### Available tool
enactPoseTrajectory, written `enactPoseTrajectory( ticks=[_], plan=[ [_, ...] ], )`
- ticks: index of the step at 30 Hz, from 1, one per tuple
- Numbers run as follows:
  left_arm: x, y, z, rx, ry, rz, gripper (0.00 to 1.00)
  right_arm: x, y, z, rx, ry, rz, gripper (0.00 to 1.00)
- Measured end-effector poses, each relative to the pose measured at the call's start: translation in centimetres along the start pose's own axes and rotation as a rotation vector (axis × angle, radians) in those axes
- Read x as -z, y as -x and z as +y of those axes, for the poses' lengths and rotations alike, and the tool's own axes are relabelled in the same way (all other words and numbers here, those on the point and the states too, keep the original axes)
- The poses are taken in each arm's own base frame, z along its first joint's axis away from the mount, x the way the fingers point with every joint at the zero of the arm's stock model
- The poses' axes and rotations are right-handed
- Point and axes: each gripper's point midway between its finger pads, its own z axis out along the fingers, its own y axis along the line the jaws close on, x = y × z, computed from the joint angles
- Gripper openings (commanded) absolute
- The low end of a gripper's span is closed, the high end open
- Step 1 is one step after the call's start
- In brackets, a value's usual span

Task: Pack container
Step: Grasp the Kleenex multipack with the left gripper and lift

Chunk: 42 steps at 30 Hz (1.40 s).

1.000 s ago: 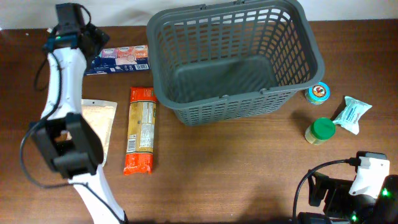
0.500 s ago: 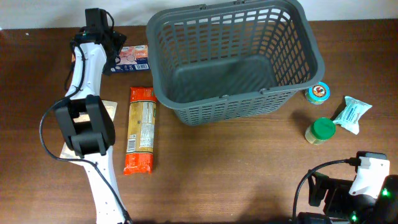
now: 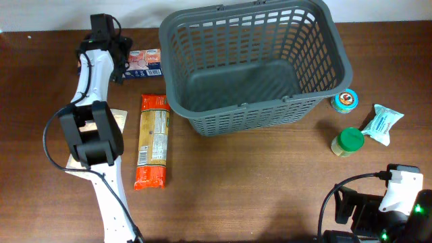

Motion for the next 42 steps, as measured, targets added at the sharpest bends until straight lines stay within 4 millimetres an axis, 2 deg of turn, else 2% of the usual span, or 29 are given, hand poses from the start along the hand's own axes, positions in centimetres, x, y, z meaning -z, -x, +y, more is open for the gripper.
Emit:
enactPoseTrajectory(
  ticks=[8, 14, 19, 29, 33, 37, 42],
  plan=[
    [-1.5, 0.2, 0.2, 0.023, -0.021, 0.028, 0.98, 0.0, 0.0, 0.0, 0.0, 0.0, 0.0, 0.99],
    [-2.1, 0.1, 0.6, 0.028, -0.015, 0.039, 0.33, 0.0, 0.0, 0.0, 0.0, 0.0, 0.0, 0.99],
    [-1.8, 0.4, 0.3, 0.032, -0.03, 0.045, 0.02, 0.0, 0.0, 0.0, 0.0, 0.0, 0.0, 0.99],
    [-1.4, 0.6, 0.1, -0.016, -0.024, 0.058, 0.02, 0.0, 0.0, 0.0, 0.0, 0.0, 0.0, 0.99],
    [0.1, 1.3, -1.1, -0.112, -0.03, 0.054, 0.02, 0.0, 0.0, 0.0, 0.0, 0.0, 0.0, 0.99],
    [4.3, 2.8, -4.2, -0.255, -0.089, 0.009, 0.02, 0.0, 0.0, 0.0, 0.0, 0.0, 0.0, 0.99],
    [12.5, 4.7, -9.4, -0.477, -0.211, -0.15, 0.02, 0.0, 0.0, 0.0, 0.0, 0.0, 0.0, 0.99]
  ],
)
